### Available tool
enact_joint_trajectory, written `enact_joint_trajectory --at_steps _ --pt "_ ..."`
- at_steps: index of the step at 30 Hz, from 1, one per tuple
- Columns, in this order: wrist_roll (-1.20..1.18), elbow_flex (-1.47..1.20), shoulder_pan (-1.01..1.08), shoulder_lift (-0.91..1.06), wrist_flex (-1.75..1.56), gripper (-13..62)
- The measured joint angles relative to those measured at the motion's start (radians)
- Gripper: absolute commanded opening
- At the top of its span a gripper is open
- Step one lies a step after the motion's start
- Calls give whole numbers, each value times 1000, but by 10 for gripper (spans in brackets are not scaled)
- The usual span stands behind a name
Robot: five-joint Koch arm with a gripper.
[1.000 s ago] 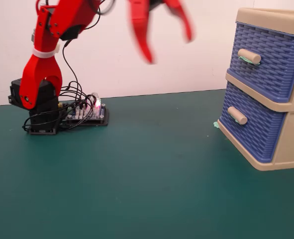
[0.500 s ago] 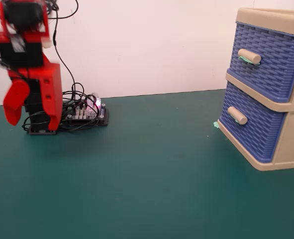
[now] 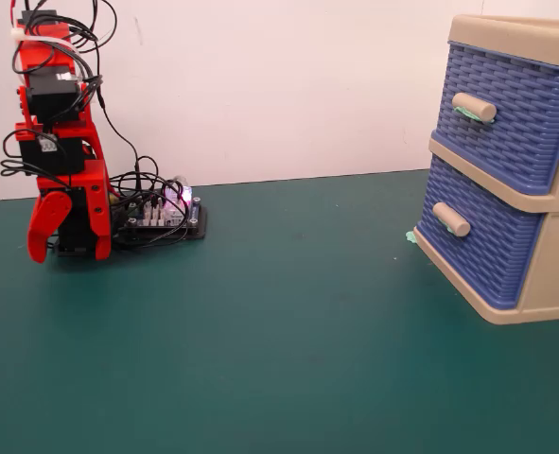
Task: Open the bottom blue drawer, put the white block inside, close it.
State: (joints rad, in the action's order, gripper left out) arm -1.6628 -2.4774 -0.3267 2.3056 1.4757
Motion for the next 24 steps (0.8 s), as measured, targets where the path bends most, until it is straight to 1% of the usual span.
enact_joint_trajectory --at_steps 4,7,9,14,24 --pt "2 0 83 0 8 339" --pt "18 0 210 0 8 338" --pt "41 0 242 0 12 338" --pt "195 2 253 0 41 343" --pt "201 0 253 0 41 343"
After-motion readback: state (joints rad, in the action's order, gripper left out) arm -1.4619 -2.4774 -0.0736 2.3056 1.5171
